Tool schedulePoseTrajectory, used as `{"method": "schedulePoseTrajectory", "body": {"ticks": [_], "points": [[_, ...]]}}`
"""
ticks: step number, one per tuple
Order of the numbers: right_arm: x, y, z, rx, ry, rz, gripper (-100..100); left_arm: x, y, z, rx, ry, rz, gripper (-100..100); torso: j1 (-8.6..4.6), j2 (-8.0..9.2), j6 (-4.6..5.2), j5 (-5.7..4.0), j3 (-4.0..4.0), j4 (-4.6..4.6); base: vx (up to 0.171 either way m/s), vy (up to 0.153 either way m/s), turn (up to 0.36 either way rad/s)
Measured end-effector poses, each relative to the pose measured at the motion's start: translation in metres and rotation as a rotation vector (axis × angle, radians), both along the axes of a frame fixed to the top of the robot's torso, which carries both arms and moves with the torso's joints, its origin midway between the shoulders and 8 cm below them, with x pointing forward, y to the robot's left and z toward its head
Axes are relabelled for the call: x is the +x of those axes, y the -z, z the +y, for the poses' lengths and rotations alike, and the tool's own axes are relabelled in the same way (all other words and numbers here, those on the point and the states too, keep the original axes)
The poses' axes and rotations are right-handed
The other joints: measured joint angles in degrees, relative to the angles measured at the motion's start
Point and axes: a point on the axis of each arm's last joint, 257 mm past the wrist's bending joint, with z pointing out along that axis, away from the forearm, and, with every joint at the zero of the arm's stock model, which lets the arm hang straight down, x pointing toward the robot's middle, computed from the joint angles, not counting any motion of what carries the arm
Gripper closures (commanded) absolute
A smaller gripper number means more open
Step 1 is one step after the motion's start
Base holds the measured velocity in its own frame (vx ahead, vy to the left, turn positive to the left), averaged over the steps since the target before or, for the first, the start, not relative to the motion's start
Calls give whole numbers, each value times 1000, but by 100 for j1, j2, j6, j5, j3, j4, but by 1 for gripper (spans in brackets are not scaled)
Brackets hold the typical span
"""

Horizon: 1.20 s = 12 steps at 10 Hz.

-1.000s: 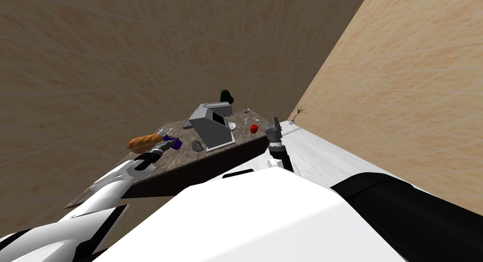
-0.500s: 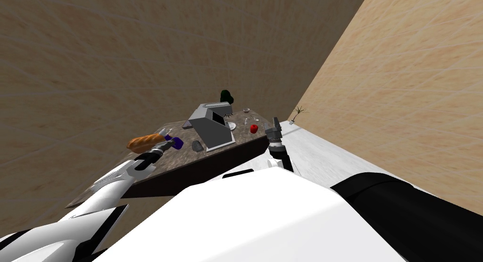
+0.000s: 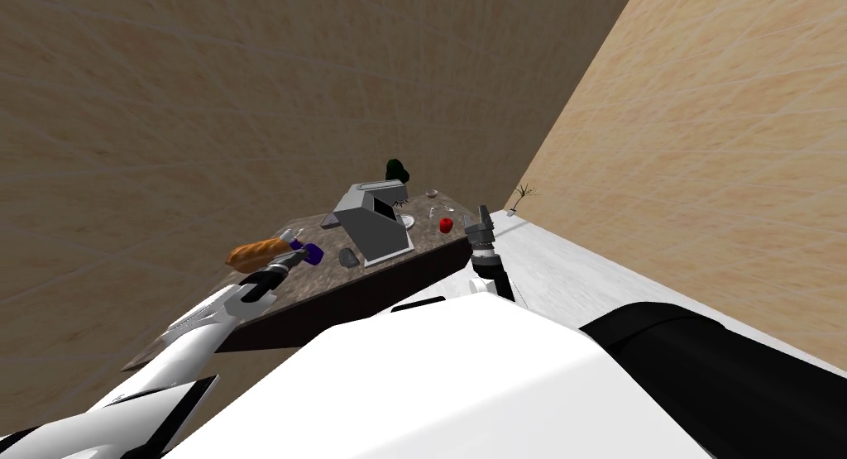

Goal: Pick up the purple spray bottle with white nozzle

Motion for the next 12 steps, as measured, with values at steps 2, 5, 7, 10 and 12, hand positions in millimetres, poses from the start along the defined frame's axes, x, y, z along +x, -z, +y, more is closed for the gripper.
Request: {"method": "schedulePoseTrajectory", "body": {"ticks": [2, 5, 7, 10, 12], "points": [[0, 0, 0, 0, 0, 0, 0, 5, -7, -10, 3, 15, -12, 100, -22, -3, 8, -5, 0, 2, -2, 17, -13], [0, 0, 0, 0, 0, 0, 0, -7, 1, -19, 4, -1, 4, 100, 1, -5, -3, 3, -5, -6, 4, 56, -20], [0, 0, 0, 0, 0, 0, 0, -3, -4, -32, 7, 13, -12, 100, -5, -5, -1, 2, -5, -5, 1, 37, -13], [0, 0, 0, 0, 0, 0, 0, -9, -3, -42, 7, 9, -10, 100, -6, -4, 1, 2, -5, -5, 2, 41, -13], [0, 0, 0, 0, 0, 0, 0, -16, -2, -49, 6, 0, -5, 100, 2, -3, -2, 2, -4, -4, 3, 57, -23]]}}
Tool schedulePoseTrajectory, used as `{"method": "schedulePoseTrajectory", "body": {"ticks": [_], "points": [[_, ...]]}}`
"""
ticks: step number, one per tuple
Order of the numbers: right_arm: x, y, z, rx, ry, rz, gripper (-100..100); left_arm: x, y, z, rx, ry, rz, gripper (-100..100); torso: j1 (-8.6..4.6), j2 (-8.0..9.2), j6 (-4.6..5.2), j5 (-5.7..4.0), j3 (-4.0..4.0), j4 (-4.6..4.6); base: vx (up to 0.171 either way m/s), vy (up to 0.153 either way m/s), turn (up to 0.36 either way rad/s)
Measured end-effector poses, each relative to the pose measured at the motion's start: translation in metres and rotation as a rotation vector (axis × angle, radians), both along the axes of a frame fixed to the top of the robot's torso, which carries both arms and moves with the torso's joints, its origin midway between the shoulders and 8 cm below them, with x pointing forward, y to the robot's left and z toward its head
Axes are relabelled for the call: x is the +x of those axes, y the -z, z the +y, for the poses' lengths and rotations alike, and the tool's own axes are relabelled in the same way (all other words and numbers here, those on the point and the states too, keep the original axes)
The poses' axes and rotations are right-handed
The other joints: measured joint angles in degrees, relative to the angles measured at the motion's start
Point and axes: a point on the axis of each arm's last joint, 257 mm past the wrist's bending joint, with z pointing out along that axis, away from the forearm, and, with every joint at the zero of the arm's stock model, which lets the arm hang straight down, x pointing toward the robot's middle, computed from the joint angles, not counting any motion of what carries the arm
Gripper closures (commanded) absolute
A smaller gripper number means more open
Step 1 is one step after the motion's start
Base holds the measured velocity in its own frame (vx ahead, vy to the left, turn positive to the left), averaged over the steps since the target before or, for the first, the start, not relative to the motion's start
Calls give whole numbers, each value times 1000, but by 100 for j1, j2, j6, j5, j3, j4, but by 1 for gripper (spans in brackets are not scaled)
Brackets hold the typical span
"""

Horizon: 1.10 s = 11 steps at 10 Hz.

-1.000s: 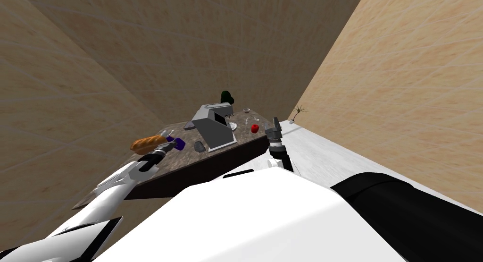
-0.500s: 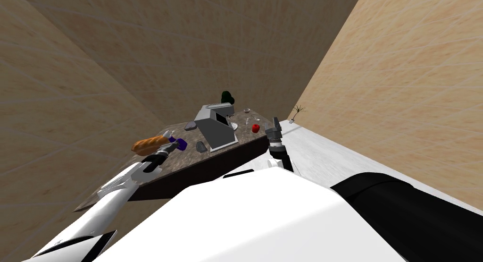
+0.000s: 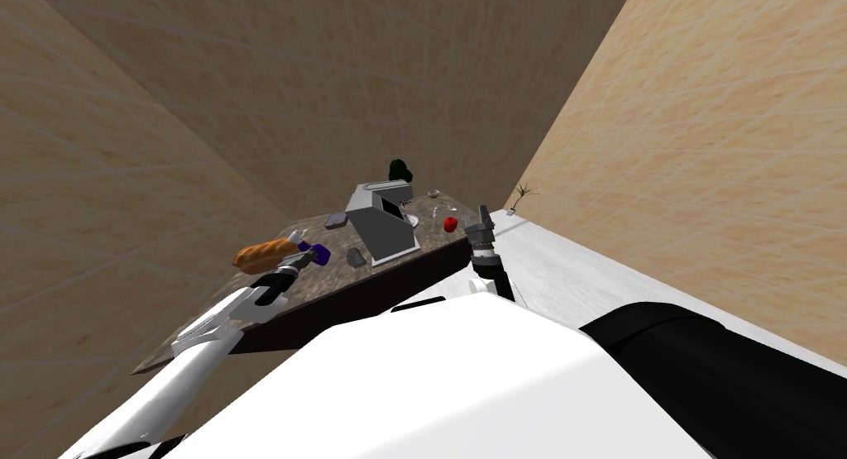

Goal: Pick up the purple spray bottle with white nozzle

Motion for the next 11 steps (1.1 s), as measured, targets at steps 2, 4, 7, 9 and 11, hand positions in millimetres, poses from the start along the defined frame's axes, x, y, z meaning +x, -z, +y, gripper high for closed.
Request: {"method": "schedulePoseTrajectory", "body": {"ticks": [2, 4, 7, 9, 11], "points": [[0, 0, 0, 0, 0, 0, 0, -7, 4, -6, -1, -14, 6, 100, 13, -2, -12, 10, -6, -11, -1, 37, 1], [0, 0, 0, 0, 0, 0, 0, -14, 2, -13, -3, -16, 5, 100, 10, -1, -15, 11, -7, -13, 3, 41, -19], [0, 0, 0, 0, 0, 0, 0, -22, -1, -23, -5, -24, 3, 100, 12, -1, -16, 10, -6, -12, 0, 42, -14], [0, 0, 0, 0, 0, 0, 0, -23, -7, -33, -7, -20, -6, 100, 3, -2, -9, 5, -4, -7, 3, 36, -18], [0, 0, 0, 0, 0, 0, 0, -34, -5, -39, -11, -35, 1, 100, 10, -1, -11, 7, -4, -7, 2, 36, 3]]}}
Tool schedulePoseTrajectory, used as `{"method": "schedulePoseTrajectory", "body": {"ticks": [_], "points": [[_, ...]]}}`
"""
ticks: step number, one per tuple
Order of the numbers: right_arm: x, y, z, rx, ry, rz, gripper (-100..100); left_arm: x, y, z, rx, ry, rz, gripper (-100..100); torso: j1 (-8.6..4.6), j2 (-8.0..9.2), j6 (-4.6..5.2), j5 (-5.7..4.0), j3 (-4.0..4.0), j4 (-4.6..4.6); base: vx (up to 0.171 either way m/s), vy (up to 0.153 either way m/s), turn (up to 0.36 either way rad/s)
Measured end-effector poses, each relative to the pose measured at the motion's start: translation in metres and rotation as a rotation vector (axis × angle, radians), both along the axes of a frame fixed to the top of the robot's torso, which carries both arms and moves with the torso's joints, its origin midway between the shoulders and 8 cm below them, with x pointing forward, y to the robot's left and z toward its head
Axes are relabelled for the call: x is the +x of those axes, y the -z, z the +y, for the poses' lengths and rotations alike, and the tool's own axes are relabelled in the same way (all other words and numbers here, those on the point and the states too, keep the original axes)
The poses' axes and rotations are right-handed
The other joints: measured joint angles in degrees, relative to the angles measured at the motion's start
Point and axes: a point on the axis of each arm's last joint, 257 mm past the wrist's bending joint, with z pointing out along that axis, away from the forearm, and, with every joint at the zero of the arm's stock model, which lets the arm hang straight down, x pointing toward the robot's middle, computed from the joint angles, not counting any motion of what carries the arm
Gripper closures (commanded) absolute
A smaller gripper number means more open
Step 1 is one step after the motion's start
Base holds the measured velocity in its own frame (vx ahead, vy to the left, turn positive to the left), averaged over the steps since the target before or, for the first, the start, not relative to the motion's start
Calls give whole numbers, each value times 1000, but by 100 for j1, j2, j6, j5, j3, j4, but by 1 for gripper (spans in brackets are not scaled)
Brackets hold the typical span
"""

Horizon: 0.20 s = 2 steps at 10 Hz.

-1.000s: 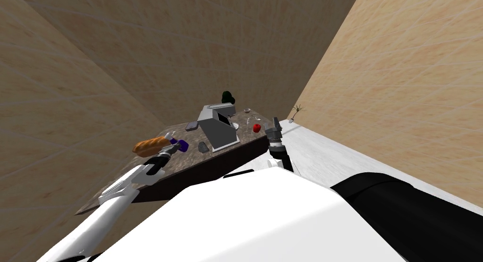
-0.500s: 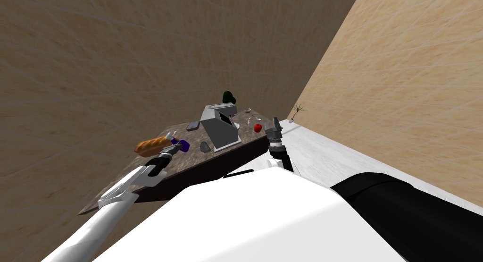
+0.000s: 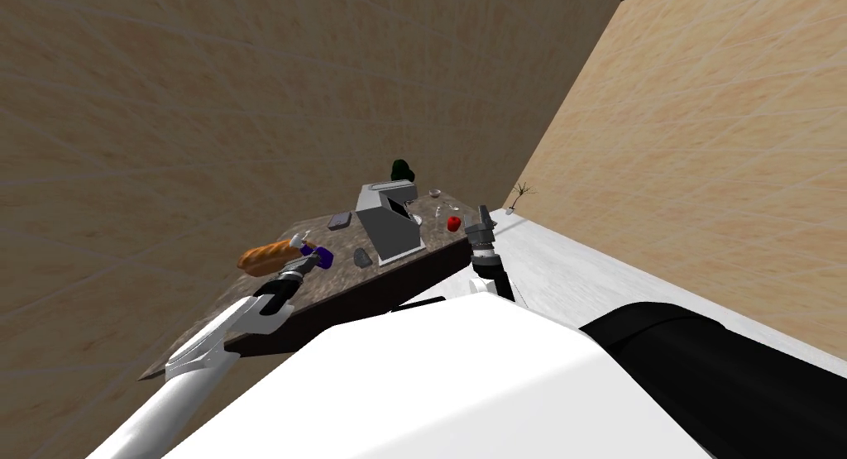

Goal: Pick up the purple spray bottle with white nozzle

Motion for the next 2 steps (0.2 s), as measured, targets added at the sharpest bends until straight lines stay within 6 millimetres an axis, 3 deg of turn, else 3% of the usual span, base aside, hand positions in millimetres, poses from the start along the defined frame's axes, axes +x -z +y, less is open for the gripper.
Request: {"method": "schedulePoseTrajectory", "body": {"ticks": [1, 2], "points": [[0, 0, 0, 0, 0, 0, 0, 3, -5, -5, 0, 6, -11, 100, -8, -2, 4, -2, -1, 0, 1, 7, -3], [0, 0, 0, 0, 0, 0, 0, 4, -6, -5, 0, 8, -13, 0, -13, -2, 3, -2, -1, -1, 0, 0, 0]]}}
